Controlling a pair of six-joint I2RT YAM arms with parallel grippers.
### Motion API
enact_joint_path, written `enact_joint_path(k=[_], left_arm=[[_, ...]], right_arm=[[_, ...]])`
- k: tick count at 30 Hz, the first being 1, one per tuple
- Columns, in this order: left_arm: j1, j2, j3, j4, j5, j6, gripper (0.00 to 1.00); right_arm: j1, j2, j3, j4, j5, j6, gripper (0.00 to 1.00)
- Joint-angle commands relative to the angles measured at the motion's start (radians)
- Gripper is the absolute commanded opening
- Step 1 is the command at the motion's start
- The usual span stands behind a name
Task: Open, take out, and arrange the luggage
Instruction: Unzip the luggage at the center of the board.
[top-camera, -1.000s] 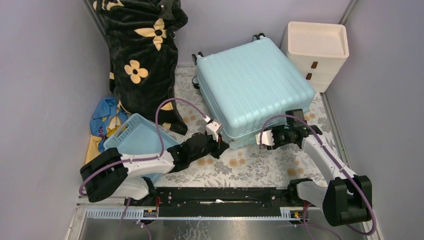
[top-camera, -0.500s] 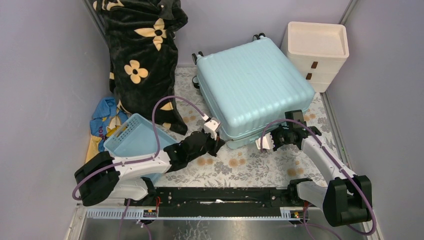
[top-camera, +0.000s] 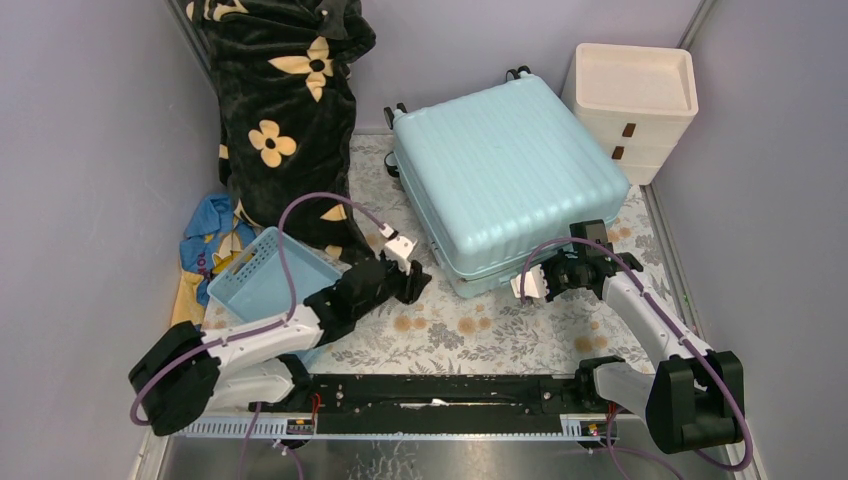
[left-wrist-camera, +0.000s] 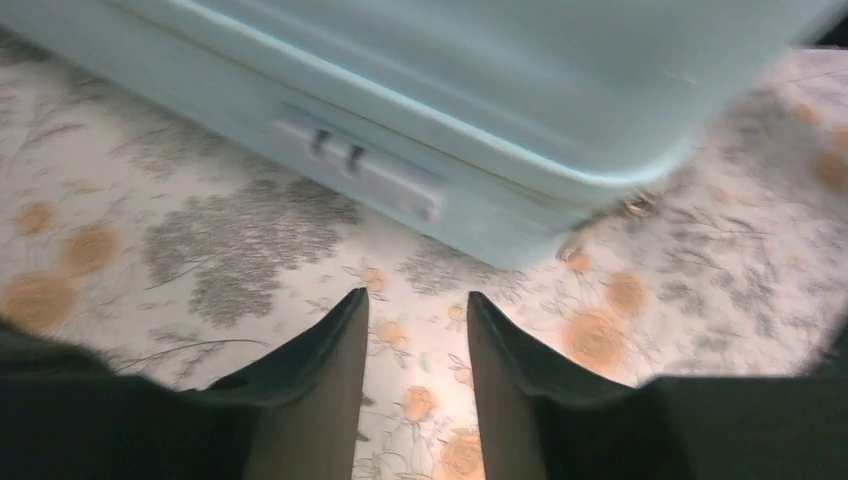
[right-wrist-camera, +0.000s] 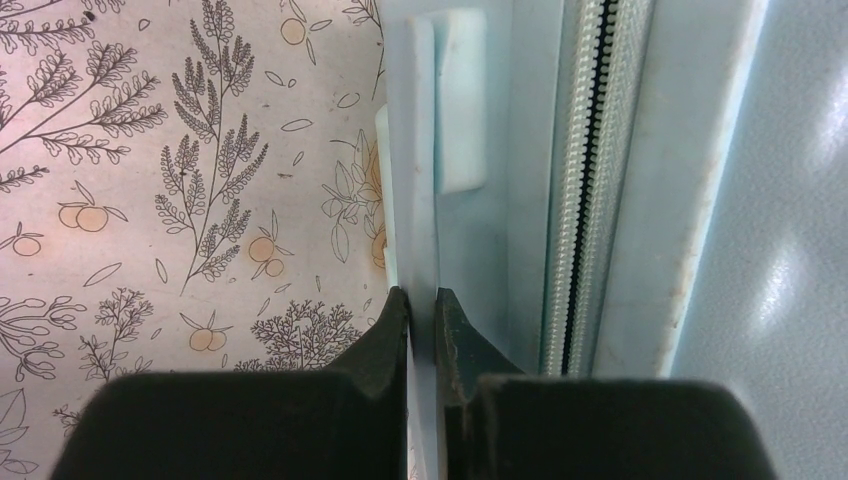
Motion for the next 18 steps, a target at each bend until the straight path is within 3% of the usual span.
enact_joint_path(k=[1, 4, 9, 12, 18], left_arm=[[0.018, -0.076, -0.146, 0.269, 0.372, 0.011, 0.56], [0.018, -0.041, -0.209, 0.473, 0.461, -0.106, 0.62], [0.037, 0.102, -0.232, 0.672, 0.436, -0.140, 0.68], [0.087, 0.225, -0.226, 0.870, 0.553, -0.200, 0.69], [0.160, 0.423, -0.179, 1.066, 0.690, -0.310, 0.69]], right_arm=[[-0.002, -0.005, -0.016, -0.040, -0.004, 0.035, 0.04], [-0.001, -0.006, -0.023, -0.037, -0.010, 0.032, 0.04], [-0.002, -0.011, -0.035, -0.026, -0.018, 0.040, 0.05], [-0.001, -0.012, -0.038, -0.024, -0.026, 0.043, 0.05], [-0.001, -0.019, -0.043, -0.024, -0.034, 0.050, 0.06]])
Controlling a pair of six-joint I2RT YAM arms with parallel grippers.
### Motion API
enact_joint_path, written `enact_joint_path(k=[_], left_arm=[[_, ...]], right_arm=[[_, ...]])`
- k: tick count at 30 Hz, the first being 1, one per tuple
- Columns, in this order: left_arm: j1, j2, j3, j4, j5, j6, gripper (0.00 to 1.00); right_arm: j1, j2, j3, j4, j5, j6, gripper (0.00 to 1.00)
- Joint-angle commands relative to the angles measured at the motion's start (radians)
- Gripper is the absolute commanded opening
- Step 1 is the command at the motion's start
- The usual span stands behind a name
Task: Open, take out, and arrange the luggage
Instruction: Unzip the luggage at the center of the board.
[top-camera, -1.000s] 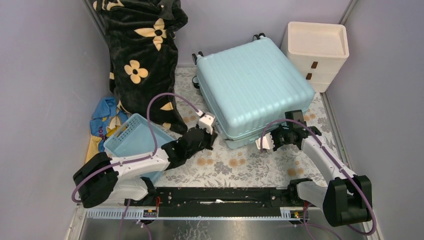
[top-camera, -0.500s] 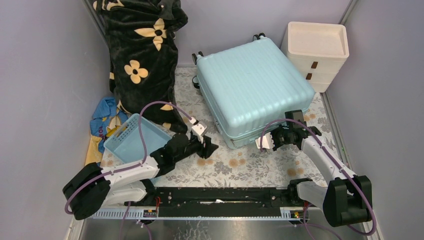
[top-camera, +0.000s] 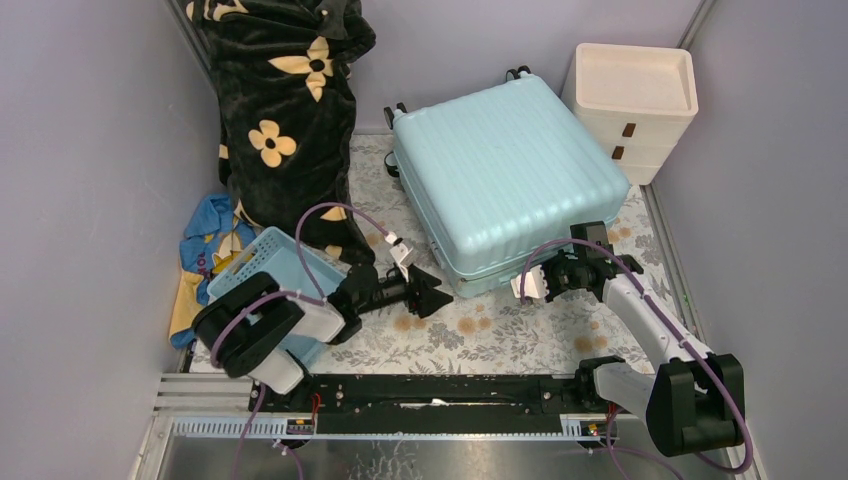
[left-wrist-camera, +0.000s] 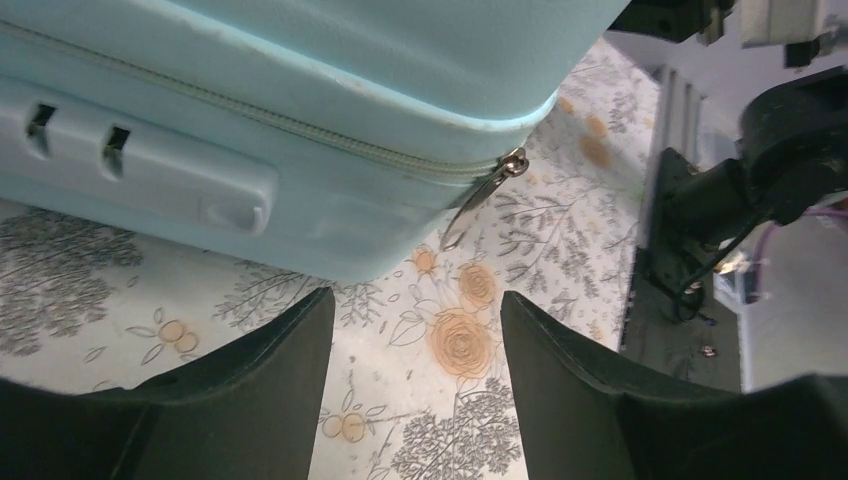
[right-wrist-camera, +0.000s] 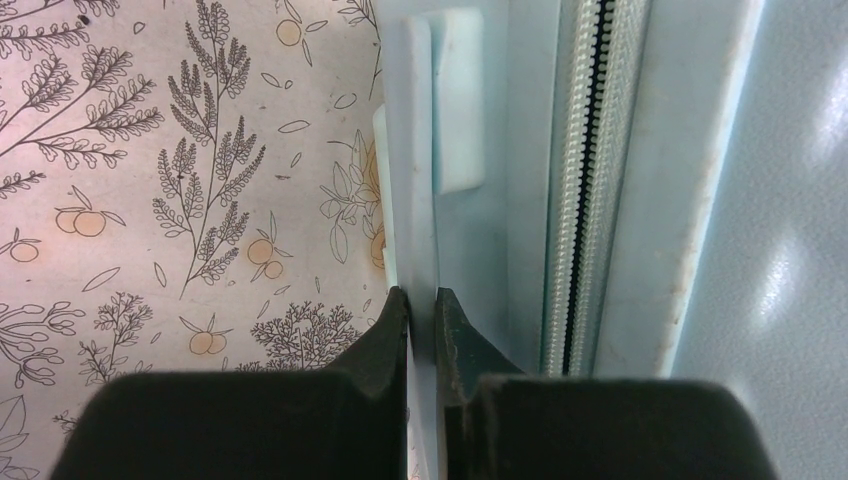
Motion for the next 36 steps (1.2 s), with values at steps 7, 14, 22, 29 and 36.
enact_joint_path(k=[7, 14, 22, 29, 36], left_arm=[[0.061, 0.180, 0.060, 0.409, 0.215, -0.192, 0.70], [0.065, 0.294, 0.118, 0.508, 0.261, -0.293, 0.72], [0.065, 0.343, 0.161, 0.520, 0.299, -0.360, 0.72], [0.065, 0.319, 0.176, 0.527, 0.326, -0.402, 0.70], [0.065, 0.335, 0.190, 0.527, 0.305, -0.440, 0.64]], right_arm=[[-0.001, -0.015, -0.045, -0.030, -0.037, 0.034, 0.06], [-0.001, -0.020, -0.045, -0.025, -0.041, 0.040, 0.06], [-0.002, -0.029, -0.057, -0.028, -0.043, 0.038, 0.06], [-0.003, -0.029, -0.060, -0.029, -0.047, 0.038, 0.06], [-0.001, -0.032, -0.059, -0.034, -0.050, 0.038, 0.06]])
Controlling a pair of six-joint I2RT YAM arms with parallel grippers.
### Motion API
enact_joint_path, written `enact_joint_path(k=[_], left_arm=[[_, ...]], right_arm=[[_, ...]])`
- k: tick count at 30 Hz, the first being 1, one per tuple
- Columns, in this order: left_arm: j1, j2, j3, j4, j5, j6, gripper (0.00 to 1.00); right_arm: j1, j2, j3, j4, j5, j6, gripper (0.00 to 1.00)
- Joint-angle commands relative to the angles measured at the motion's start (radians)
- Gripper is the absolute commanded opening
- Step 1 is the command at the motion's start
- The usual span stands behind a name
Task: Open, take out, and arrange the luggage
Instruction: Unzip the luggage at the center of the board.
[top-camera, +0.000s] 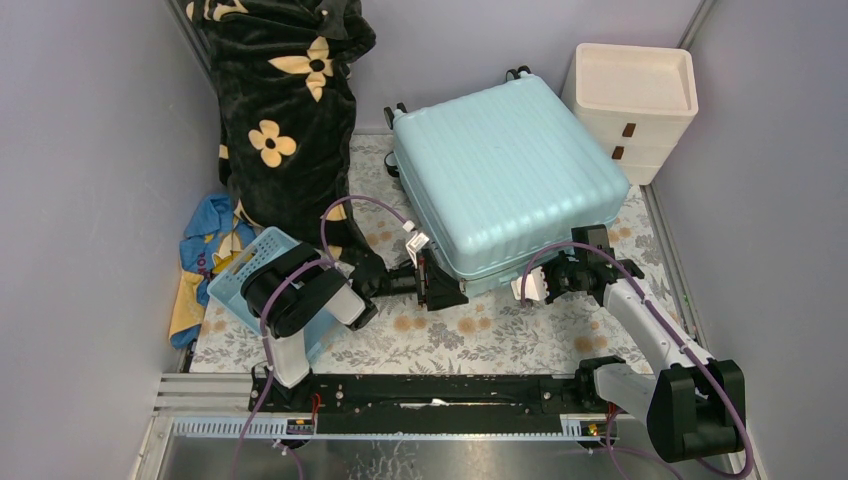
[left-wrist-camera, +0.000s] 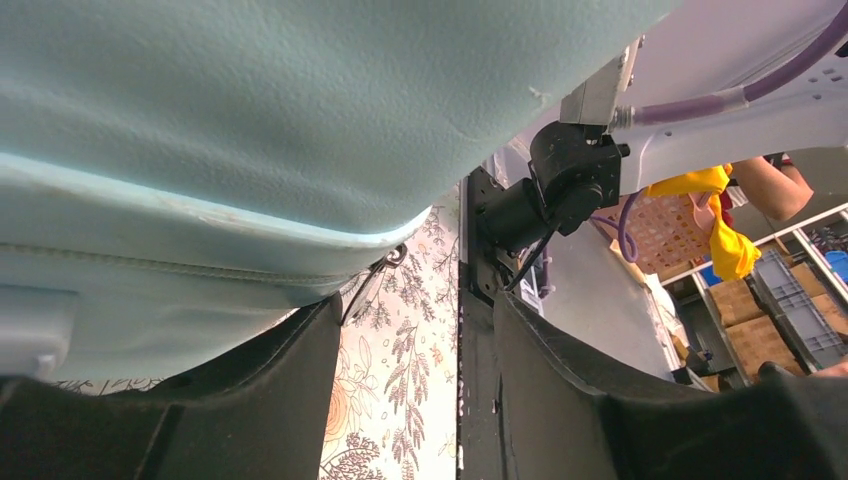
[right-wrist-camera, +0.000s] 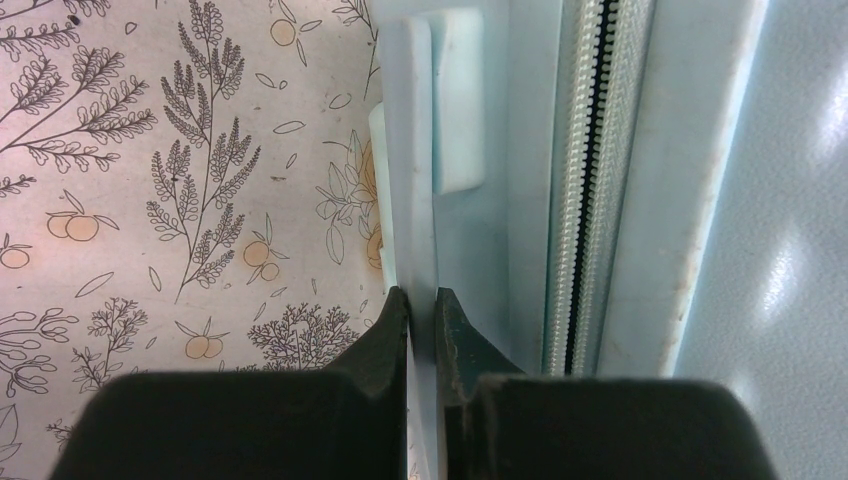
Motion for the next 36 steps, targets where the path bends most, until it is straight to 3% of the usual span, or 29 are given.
enact_joint_path(k=[1, 14, 25, 27, 31, 36], left_arm=[[0.004, 0.003, 0.042, 0.106, -0.052, -0.030, 0.63], [0.005, 0.010, 0.054, 0.108, -0.056, -0.065, 0.34], [0.004, 0.029, 0.021, 0.102, -0.145, -0.086, 0.33], [0.005, 0.023, 0.011, 0.102, -0.161, -0.087, 0.27], [0.004, 0.012, 0.006, 0.102, -0.173, -0.088, 0.02], [0.005, -0.017, -0.012, 0.076, -0.171, -0.061, 0.00]], right_arm=[[-0.001, -0.004, -0.029, -0.069, -0.045, 0.031, 0.06], [-0.001, -0.006, -0.031, -0.066, -0.040, 0.030, 0.07], [-0.001, -0.017, -0.034, -0.074, -0.042, 0.031, 0.06], [-0.001, -0.018, -0.034, -0.075, -0.042, 0.030, 0.07], [-0.001, -0.017, -0.034, -0.073, -0.043, 0.031, 0.06], [-0.002, -0.021, -0.035, -0.074, -0.042, 0.041, 0.06]])
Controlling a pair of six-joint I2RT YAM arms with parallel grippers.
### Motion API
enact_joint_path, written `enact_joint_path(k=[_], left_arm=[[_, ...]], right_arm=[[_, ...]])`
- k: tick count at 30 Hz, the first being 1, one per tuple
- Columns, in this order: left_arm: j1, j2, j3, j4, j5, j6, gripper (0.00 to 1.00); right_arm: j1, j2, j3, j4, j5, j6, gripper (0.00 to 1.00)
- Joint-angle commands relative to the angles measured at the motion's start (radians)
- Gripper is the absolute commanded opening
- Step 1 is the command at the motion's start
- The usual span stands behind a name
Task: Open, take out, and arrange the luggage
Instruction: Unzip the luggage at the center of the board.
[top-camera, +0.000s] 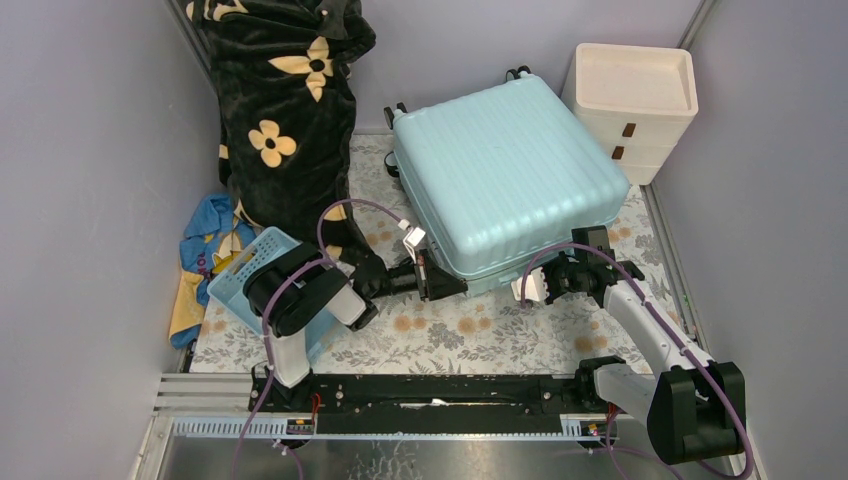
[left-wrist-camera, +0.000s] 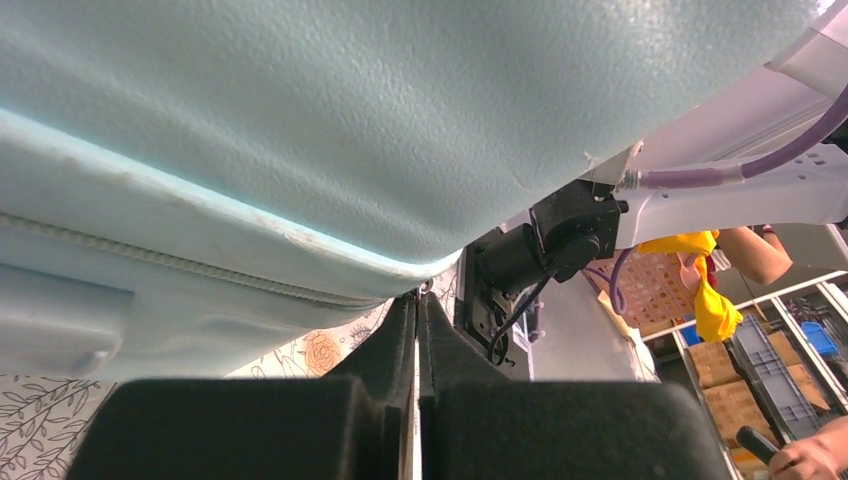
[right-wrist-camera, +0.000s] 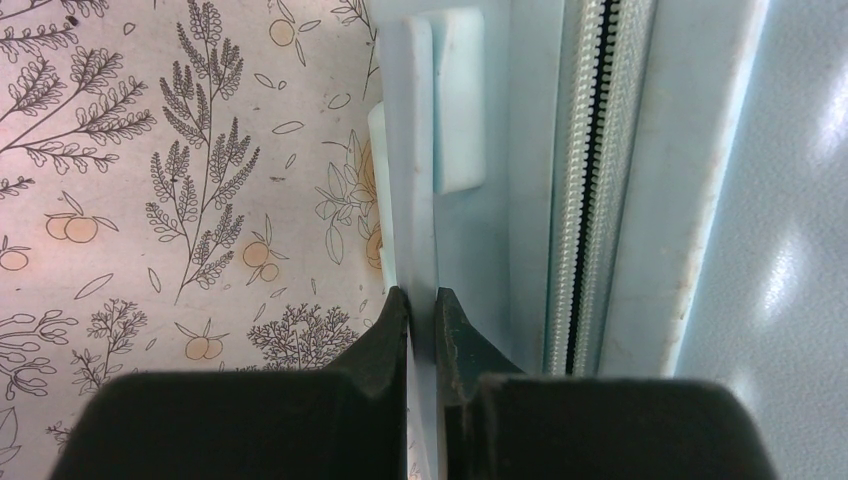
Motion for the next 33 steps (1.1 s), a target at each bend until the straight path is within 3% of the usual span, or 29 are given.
enact_joint_path(k=[1, 8, 15, 27, 33], left_arm=[[0.009, -0.051, -0.021, 0.025, -0.069, 0.057, 0.00], [0.008, -0.304, -0.068, -0.447, -0.239, 0.295, 0.00], [-0.002, -0.454, 0.027, -0.829, -0.414, 0.450, 0.00], [0.007, -0.495, 0.165, -1.128, -0.621, 0.618, 0.00], [0.096, -0.458, 0.259, -1.204, -0.626, 0.696, 0.00]], right_arm=[[-0.002, -0.014, -0.026, -0.080, -0.041, 0.050, 0.07], [-0.001, -0.034, -0.038, -0.061, -0.006, 0.089, 0.06], [-0.001, -0.037, -0.050, -0.018, 0.012, 0.125, 0.05], [-0.001, -0.015, -0.060, 0.010, 0.079, 0.157, 0.03], [-0.001, -0.013, -0.059, 0.005, 0.077, 0.156, 0.02]])
